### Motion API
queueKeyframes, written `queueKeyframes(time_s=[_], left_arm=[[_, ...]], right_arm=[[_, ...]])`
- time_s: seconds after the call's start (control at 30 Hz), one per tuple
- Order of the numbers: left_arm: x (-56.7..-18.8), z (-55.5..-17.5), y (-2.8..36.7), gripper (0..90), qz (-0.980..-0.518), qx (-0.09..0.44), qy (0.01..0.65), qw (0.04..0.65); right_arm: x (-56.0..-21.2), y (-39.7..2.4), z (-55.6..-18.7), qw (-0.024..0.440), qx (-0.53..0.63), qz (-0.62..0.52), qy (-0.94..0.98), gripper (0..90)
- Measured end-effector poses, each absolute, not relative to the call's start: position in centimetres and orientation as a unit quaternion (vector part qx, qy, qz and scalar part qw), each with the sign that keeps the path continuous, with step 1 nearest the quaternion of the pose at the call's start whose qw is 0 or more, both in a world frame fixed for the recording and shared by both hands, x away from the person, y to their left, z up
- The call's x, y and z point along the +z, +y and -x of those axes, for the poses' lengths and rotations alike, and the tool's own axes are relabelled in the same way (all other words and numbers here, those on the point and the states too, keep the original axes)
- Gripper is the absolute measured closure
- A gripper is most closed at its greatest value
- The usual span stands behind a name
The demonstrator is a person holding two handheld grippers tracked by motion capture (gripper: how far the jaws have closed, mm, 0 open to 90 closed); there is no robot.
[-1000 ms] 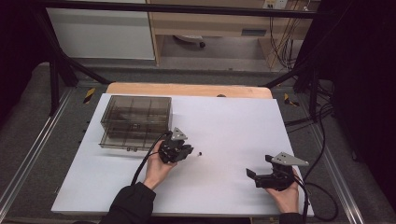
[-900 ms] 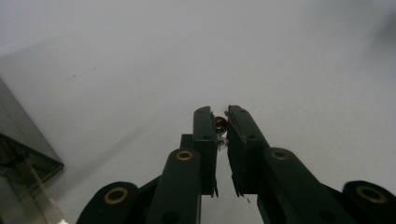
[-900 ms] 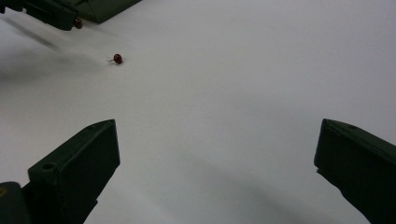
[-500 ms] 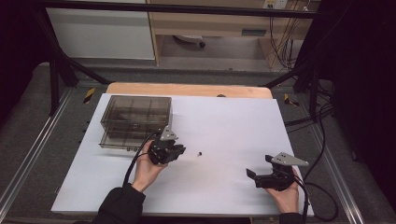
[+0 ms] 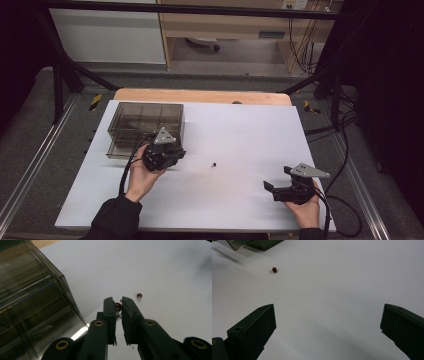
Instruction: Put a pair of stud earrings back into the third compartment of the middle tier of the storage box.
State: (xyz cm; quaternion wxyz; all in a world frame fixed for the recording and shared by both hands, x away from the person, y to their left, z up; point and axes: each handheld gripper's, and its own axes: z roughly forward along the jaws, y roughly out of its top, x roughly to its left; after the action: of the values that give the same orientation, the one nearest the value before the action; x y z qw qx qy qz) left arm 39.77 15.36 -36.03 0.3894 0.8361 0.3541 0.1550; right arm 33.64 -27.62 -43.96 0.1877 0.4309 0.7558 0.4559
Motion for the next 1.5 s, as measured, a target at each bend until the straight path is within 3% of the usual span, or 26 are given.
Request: queueKeyframes(time_s=[0.33, 0.87, 0.93, 1.2, 1.33, 1.5], left_arm=[[-36.3, -41.0, 17.9, 81.0, -0.826, 0.166, 0.381, 0.379], [-40.1, -43.0, 19.1, 80.1, -0.822, 0.172, 0.423, 0.341], [-40.1, -43.0, 19.1, 73.0, -0.821, 0.173, 0.424, 0.342], [-38.6, -42.2, 19.4, 63.4, -0.815, 0.183, 0.411, 0.364], [-37.5, -41.7, 19.3, 41.6, -0.816, 0.182, 0.403, 0.373], [-36.7, -40.9, 18.4, 31.0, -0.815, 0.179, 0.387, 0.392]], right_arm=[[-44.0, -27.6, -33.6, 0.187, 0.455, -0.430, 0.757, 0.7], [-44.0, -27.6, -33.6, 0.186, 0.455, -0.431, 0.757, 0.7], [-44.0, -27.6, -33.6, 0.187, 0.455, -0.430, 0.757, 0.7], [-44.0, -27.6, -33.6, 0.187, 0.456, -0.431, 0.756, 0.7], [-43.9, -27.6, -33.6, 0.187, 0.456, -0.432, 0.755, 0.7], [-43.9, -27.6, -33.6, 0.187, 0.457, -0.432, 0.755, 0.7]])
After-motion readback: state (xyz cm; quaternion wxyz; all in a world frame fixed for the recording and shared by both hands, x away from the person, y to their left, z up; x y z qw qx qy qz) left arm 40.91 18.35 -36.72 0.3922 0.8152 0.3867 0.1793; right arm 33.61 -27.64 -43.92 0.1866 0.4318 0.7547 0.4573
